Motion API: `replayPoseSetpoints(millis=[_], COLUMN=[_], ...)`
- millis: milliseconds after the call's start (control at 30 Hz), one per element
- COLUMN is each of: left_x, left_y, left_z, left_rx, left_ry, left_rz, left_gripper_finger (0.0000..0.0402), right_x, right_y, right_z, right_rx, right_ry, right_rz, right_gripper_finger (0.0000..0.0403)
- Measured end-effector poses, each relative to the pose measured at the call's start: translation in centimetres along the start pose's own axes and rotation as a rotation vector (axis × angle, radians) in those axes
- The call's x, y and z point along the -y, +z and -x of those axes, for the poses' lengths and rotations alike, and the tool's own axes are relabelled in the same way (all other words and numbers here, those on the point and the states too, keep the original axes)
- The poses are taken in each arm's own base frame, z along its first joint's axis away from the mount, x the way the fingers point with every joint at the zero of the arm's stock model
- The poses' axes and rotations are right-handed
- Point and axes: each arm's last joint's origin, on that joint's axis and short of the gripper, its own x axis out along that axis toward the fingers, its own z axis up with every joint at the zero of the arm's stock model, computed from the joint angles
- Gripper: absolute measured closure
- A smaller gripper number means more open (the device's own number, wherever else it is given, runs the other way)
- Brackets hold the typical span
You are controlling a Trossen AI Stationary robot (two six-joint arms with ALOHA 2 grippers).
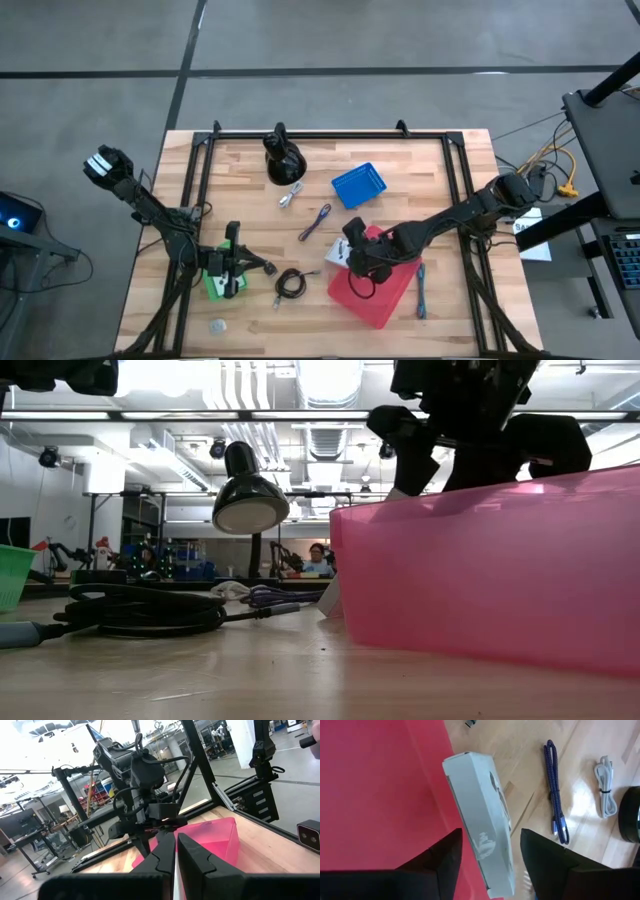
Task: Pick and place items into bin
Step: Put the white card reader box into the green bin
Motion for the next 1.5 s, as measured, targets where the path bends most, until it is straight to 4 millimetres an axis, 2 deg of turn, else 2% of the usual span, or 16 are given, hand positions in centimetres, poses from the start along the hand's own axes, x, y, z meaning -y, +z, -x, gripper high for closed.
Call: replayPoseSetpoints(millis=[633,800,1000,1233,1500], left_x=[0.0,0.0,0.0,0.1,0.7], left_y=[0.0,0.0,0.0,-0.2,-0.9], left_z=[0.0,0.0,0.0,0.0,-0.3], left_rx=[0.000,0.000,0.001,-0.010,-0.041], left_ry=[-0.001,0.000,-0.001,-0.008,-0.026], left_rz=[0.000,0.000,0.000,-0.010,-0.141], left_gripper_finger=[0.0398,0.0398,0.0398,0.0398,0.0398], right_x=[0.1,0.1,0.4,0.8,0.5], right_y=[-0.1,-0.1,-0.1,0.8,1.3], right_z=[0.0,0.0,0.1,0.8,0.8], right_rx=[-0.009,-0.012,-0.035,0.023,0.075], right_ry=[-0.010,-0.022,-0.114,-0.132,-0.150], right_rz=[0.018,0.035,0.028,-0.031,0.021], right_gripper_finger=[0.0354,0.0358,0.0357,0.0361,0.0363])
